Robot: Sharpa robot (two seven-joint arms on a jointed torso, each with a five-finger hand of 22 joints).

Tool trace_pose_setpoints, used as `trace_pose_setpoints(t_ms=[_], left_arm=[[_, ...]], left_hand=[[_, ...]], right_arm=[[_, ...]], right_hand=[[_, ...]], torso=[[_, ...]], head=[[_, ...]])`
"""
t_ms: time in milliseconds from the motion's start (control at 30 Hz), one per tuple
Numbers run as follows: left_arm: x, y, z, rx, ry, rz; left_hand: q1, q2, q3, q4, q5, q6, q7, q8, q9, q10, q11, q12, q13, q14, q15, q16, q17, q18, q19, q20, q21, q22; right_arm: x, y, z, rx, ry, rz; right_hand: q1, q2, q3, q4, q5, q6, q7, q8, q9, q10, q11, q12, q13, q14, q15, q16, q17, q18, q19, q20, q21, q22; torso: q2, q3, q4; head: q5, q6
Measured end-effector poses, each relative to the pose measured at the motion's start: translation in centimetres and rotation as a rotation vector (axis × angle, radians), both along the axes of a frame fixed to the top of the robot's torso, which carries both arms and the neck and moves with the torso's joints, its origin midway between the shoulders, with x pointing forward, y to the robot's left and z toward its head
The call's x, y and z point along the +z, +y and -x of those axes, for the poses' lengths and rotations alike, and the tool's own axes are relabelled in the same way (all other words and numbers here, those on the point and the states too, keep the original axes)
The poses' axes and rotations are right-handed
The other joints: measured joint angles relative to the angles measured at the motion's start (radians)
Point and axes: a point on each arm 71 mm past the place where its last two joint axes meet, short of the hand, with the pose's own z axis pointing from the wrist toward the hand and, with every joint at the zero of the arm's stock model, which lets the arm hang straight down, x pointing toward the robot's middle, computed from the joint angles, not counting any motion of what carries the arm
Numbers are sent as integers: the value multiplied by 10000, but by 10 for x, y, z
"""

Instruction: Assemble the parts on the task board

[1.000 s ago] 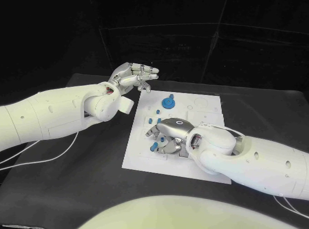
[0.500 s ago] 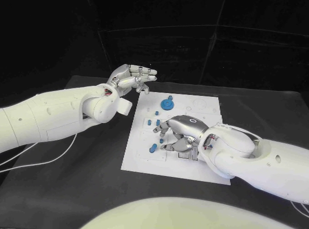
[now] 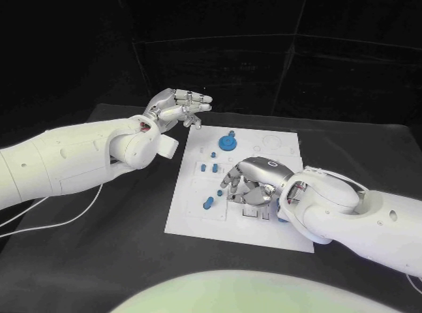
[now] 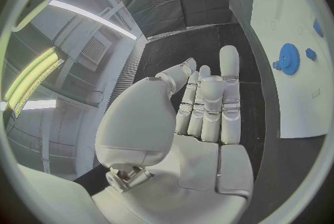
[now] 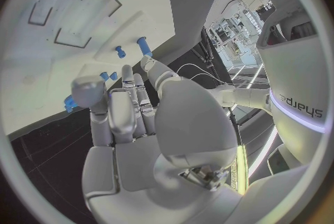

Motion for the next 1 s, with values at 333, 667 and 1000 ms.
trace_pose_setpoints(t_ms=[333,667,1000], left_arm=[[0,1,1,2,6,-1],[0,-3,0,-64,6,24],[0,-4,0,-70,9,25]], left_hand=[[0,0,0,0,0,0,0,0,0,0,0,0,0,0,0,0,-22,0,0,0,-42,1],[0,0,0,0,0,0,0,0,1,0,0,0,0,0,0,0,-22,0,0,0,-42,1],[0,0,0,0,0,0,0,0,1,0,0,0,0,0,0,0,-21,0,0,0,-42,-6]], right_arm=[[-2,-12,-1,-423,513,37],[-7,15,-3,-248,740,298],[-10,26,-5,-300,508,749]], right_hand=[[-133,-133,73,66,175,337,-316,25,-132,1968,-472,3071,2720,31,-419,577,878,-165,549,-446,949,1526],[2,80,987,-102,-25,908,-460,-94,-148,2274,-510,7262,8108,31,-418,918,1506,-321,599,-423,1180,1964],[-41,123,1220,-142,-83,1076,-467,-172,-148,2225,-563,7471,8547,31,-417,1012,1638,-319,599,-423,1275,2070]], torso=[[-15,1,-49],[-16,11,-28],[-4,-2,-35]], head=[[-117,79],[-129,97],[-60,46]])
